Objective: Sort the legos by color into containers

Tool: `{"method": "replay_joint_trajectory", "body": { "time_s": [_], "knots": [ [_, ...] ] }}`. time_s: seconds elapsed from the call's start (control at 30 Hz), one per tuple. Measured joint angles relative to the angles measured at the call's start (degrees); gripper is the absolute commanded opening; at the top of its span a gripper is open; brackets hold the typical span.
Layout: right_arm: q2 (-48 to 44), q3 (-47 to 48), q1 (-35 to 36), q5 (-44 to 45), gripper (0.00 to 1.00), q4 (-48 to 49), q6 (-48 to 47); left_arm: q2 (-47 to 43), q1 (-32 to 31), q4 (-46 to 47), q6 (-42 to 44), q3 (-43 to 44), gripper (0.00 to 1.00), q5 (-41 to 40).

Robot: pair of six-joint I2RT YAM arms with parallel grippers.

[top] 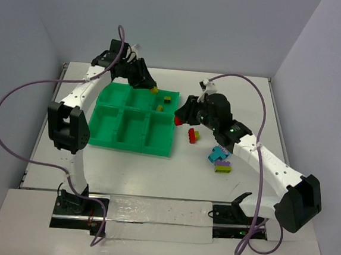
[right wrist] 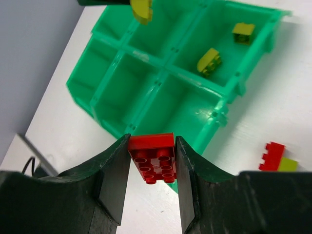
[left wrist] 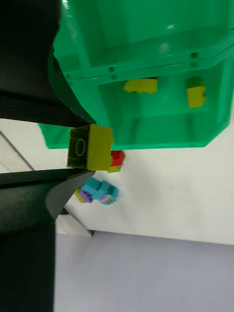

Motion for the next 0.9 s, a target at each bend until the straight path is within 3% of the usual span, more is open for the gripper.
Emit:
{"method": "replay_joint_trajectory", "body": {
  "time_s": [0.23, 0.37, 0.4, 0.47, 0.6, 0.73, 0.9],
  "knots": [
    [-6.1, -0.5, 0.0, 11.4, 0.00, -6.7, 0.6, 11.4, -4.7, -1.0, -0.1, 12.8, 0.00, -8.2],
    [-11.0, -1.2, 0.0, 16.1, 0.00, -9.3, 0.8, 15.6, -6.6, -0.7, -0.6, 15.3, 0.04, -12.0],
    [-11.9, -1.4, 0.0, 16.8, 0.00, -9.8, 1.0, 16.4, -6.9, -0.7, -0.7, 15.3, 0.11, -12.8],
    [-13.0, -1.6, 0.0, 17.9, 0.00, -10.5, 1.5, 17.7, -7.1, -0.8, -0.9, 15.3, 0.37, -13.9],
    [-13.4, -2.8, 0.0, 18.8, 0.00, -11.3, 2.1, 18.6, -7.1, -1.0, -0.8, 15.3, 0.71, -15.6],
    [-12.2, -3.1, 0.0, 18.3, 0.00, -12.0, 2.3, 18.5, -7.5, -1.2, -0.1, 15.3, 0.93, -17.1],
    [-7.4, -0.2, 0.1, 15.7, 0.00, -12.3, 2.3, 17.3, -8.1, -3.9, 0.9, 15.5, 0.94, -18.8]
  ]
}}
